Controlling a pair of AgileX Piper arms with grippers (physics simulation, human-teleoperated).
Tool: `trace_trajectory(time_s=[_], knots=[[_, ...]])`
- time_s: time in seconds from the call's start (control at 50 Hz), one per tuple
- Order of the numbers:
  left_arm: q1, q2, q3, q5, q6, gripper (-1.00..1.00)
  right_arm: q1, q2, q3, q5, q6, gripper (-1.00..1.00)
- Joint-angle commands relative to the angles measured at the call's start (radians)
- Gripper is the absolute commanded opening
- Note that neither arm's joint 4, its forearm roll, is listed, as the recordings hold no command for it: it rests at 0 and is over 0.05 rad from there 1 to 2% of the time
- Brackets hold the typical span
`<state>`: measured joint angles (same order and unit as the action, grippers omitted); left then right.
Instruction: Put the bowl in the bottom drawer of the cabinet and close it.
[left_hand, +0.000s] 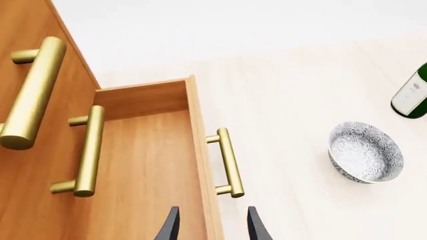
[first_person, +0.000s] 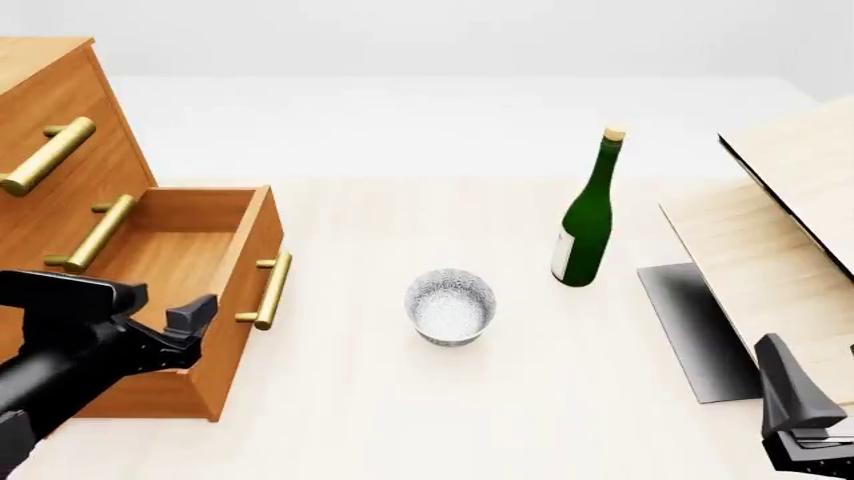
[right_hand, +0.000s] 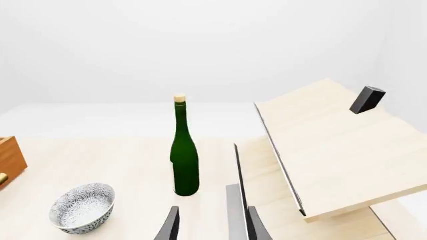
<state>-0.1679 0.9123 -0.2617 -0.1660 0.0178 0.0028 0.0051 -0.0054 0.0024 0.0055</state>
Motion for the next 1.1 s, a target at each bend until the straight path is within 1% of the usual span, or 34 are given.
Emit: trace_trajectory(time_s=[0.02, 0.22, 0.72, 0.82, 0.84, 0.9, 0.92, 0.94, 1.1], knots=[[-0.002, 0.053, -0.010, -0.019, -0.033, 1.00, 0.000, 0.000, 0.000, 0.000, 0.000, 1.00], [0.000, 0.108, -0.002, -0.043, -0.054, 1.00, 0.000, 0.000, 0.000, 0.000, 0.000, 1.00], [-0.004, 0.159, 0.016, -0.068, -0.062, 1.00, 0.000, 0.000, 0.000, 0.000, 0.000, 1.00], [-0.004, 0.198, 0.013, -0.085, -0.070, 1.00, 0.000, 0.000, 0.000, 0.000, 0.000, 1.00], [-0.008, 0.223, 0.008, -0.087, -0.088, 1.00, 0.000, 0.000, 0.000, -0.001, 0.000, 1.00], [-0.007, 0.233, 0.004, -0.093, -0.087, 1.00, 0.000, 0.000, 0.000, 0.000, 0.000, 1.00], [-0.001, 0.226, 0.007, -0.100, -0.073, 1.00, 0.000, 0.000, 0.000, 0.000, 0.000, 1.00], [-0.005, 0.248, 0.002, -0.103, -0.085, 1.00, 0.000, 0.000, 0.000, 0.000, -0.001, 1.00], [-0.008, 0.287, -0.005, -0.123, -0.093, 1.00, 0.000, 0.000, 0.000, 0.000, 0.000, 1.00]])
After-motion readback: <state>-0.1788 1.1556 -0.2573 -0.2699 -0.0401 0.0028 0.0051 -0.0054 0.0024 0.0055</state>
